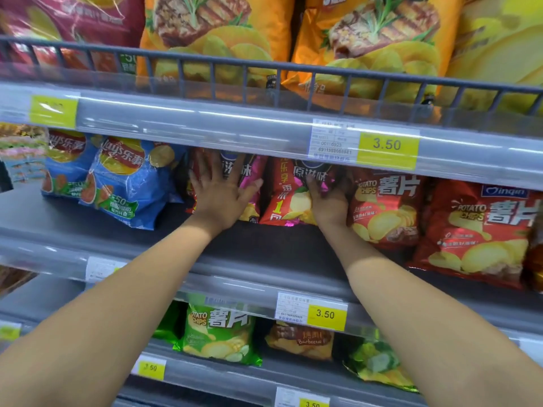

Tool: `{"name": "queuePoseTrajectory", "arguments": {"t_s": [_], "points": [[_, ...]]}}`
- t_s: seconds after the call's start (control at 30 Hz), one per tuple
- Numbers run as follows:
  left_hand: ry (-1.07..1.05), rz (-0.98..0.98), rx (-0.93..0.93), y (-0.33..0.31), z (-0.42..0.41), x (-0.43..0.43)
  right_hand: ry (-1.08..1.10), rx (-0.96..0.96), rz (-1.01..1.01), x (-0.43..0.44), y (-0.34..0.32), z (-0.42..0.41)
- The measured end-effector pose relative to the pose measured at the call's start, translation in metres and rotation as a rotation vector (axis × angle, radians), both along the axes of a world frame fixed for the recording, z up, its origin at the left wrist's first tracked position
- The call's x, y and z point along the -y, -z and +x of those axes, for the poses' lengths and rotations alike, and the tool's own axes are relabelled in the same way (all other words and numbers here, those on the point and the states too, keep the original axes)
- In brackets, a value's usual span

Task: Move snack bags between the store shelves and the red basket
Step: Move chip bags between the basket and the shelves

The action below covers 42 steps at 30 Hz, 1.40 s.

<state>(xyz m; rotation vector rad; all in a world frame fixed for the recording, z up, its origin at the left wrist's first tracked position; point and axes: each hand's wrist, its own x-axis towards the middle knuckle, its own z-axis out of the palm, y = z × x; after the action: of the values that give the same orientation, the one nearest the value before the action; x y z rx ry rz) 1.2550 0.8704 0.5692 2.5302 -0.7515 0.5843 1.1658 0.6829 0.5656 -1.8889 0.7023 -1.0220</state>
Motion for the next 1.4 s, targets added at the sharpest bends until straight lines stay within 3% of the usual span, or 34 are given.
{"name": "queuePoseTrajectory", "arguments": {"t_s": [0.23,0.43,0.77,0.93,1.07,1.13,1.23,1.4], "points": [[-0.053,-0.002,0.093,-0.013,-0.044,-0.010,0.106,-0.146,-0.448,-0.039,-0.016,-0.015],[-0.155,0.011,0.128,-0.001,-0.055,-0.010,0.078,-0.300,-0.657,-0.069,-0.011,-0.033],[0.037,0.004,0.139,-0.001,-0.039,-0.039,0.090,-0.327,-0.525,-0.144,-0.007,-0.010],[0.165,-0.083,0.137,-0.006,-0.014,-0.085,0.088,-0.196,-0.396,-0.187,0.001,0.021],[0.290,-0.178,0.276,-0.006,0.007,-0.123,0.061,-0.050,-0.190,-0.218,-0.001,0.042],[0.292,-0.213,0.306,-0.010,0.020,-0.139,0.005,-0.008,-0.041,-0.235,-0.007,0.057],[0.220,-0.219,0.165,-0.015,0.040,-0.157,-0.040,0.048,0.145,-0.254,-0.010,0.085],[0.225,-0.295,0.155,-0.011,0.076,-0.175,-0.124,0.104,0.168,-0.276,-0.012,0.119]]}}
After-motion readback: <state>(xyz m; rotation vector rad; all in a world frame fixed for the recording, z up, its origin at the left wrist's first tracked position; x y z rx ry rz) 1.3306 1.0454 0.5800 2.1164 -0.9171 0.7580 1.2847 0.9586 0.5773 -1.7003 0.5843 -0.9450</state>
